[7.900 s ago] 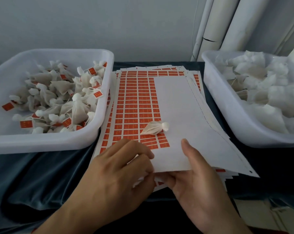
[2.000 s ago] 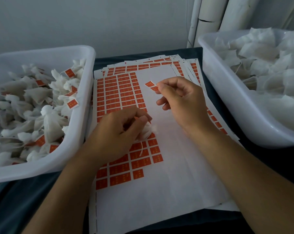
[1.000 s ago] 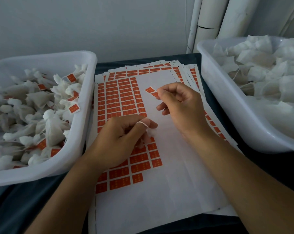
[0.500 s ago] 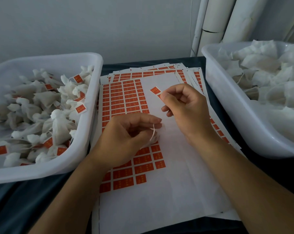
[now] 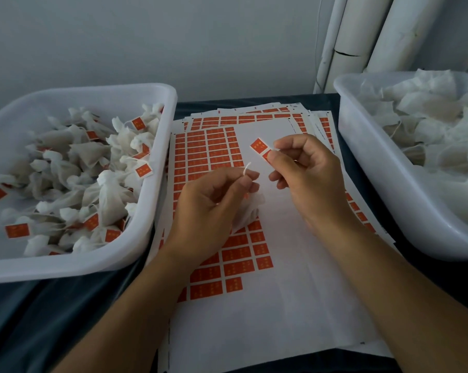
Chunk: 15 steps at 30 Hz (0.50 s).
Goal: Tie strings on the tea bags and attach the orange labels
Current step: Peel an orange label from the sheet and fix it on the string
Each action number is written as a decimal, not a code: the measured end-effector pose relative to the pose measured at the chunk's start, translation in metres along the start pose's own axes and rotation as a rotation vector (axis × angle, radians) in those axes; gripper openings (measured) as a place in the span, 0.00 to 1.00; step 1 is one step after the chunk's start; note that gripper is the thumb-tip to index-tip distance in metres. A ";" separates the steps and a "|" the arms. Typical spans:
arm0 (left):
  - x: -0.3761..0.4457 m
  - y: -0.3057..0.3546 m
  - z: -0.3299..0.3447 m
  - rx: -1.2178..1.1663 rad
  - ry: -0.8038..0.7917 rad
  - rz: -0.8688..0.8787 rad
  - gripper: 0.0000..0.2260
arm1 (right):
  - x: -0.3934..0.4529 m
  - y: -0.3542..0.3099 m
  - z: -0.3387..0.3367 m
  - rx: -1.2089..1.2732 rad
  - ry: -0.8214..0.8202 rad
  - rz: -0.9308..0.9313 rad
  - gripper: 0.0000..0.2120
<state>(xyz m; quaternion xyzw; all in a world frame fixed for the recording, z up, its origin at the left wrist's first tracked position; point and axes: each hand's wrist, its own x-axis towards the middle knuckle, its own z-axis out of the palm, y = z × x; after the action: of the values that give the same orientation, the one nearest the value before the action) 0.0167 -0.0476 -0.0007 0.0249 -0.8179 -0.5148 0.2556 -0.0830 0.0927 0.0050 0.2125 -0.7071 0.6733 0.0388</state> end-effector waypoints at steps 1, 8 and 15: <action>-0.001 0.000 0.002 -0.015 0.016 -0.014 0.08 | 0.000 0.000 0.000 0.009 -0.003 0.001 0.06; -0.004 0.005 0.003 -0.228 0.047 -0.078 0.08 | -0.002 -0.004 -0.001 0.085 -0.058 -0.037 0.08; -0.003 0.003 0.006 -0.103 0.016 -0.008 0.07 | -0.003 -0.010 -0.006 0.257 -0.187 -0.042 0.07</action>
<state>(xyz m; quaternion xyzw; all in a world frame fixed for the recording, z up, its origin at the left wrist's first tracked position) 0.0176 -0.0405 -0.0016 0.0191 -0.7882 -0.5570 0.2610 -0.0784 0.0990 0.0140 0.2920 -0.6109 0.7348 -0.0406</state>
